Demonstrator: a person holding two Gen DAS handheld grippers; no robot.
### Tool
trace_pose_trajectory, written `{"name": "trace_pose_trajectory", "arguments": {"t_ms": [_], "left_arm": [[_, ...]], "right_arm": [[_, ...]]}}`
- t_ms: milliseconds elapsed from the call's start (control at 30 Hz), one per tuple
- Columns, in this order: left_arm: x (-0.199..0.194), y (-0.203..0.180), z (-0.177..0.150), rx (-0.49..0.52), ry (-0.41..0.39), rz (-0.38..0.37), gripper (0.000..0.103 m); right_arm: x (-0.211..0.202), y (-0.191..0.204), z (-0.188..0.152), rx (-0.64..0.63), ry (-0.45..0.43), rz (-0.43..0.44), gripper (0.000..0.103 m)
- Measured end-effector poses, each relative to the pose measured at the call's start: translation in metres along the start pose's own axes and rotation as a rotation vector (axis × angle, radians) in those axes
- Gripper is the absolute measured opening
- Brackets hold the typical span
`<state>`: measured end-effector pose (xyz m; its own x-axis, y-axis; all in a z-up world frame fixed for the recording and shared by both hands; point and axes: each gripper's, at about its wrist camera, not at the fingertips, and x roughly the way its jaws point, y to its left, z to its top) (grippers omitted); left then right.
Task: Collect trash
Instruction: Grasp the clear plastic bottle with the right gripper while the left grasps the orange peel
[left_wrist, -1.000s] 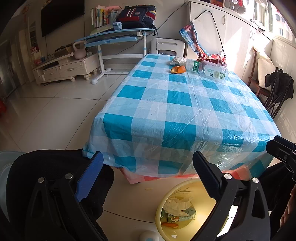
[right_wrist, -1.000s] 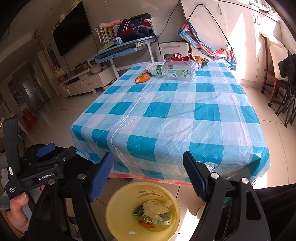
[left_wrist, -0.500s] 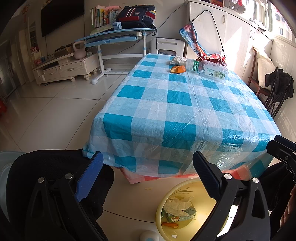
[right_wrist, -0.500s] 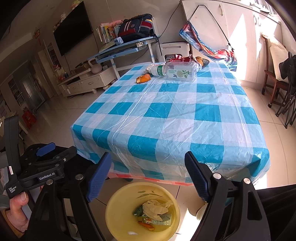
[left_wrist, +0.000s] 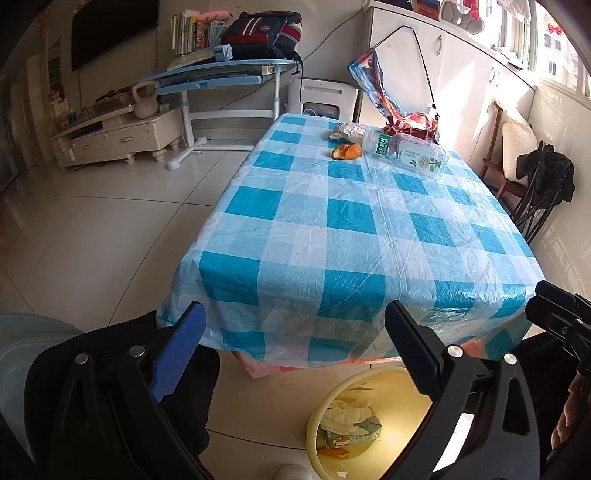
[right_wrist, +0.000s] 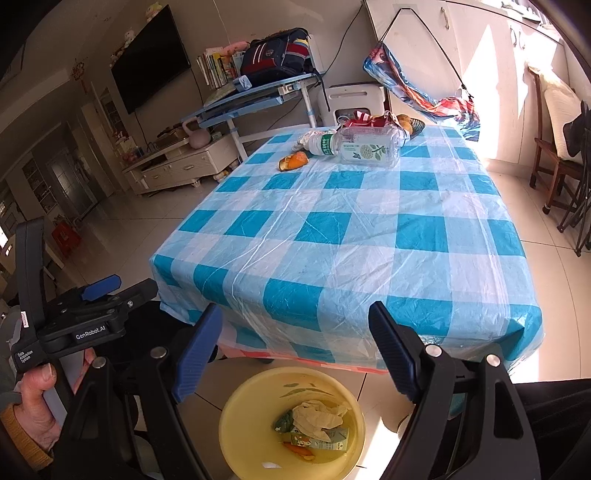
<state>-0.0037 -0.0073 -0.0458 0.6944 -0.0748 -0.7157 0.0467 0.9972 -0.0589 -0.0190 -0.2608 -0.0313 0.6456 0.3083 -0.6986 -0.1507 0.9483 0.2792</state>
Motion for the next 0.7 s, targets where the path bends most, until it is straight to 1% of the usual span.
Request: {"name": "trace_pose_trajectory", "arguments": {"t_ms": [67,167,267,400,567,700], "left_arm": [[0.006,0.002,0.012,0.02,0.01,-0.023,0.094],[0.017,-0.001,0.03,0.092,0.006,-0.008,0.094],[0.035,-0.006,0.049,0.146,0.013,-0.009,0.094],[0.067,-0.015,0.078,0.187,0.035,-0.026,0.094],[0.111,-0.033,0.118,0.22,0.038,-0.061,0.094],[0.146,-0.05,0.148,0.247,0.032,-0.066,0.094]], "right_arm": [[-0.003,-0.001,0.008,-0.013,-0.011,0.012,0.078],[-0.004,-0.002,0.02,-0.056,-0.014,0.017,0.078],[0.004,-0.006,0.036,-0.117,0.0,0.013,0.079],[0.025,-0.02,0.062,-0.157,0.022,0.003,0.079],[0.057,-0.039,0.102,-0.192,0.029,-0.029,0.079],[0.086,-0.045,0.138,-0.269,0.026,-0.059,0.079]]}}
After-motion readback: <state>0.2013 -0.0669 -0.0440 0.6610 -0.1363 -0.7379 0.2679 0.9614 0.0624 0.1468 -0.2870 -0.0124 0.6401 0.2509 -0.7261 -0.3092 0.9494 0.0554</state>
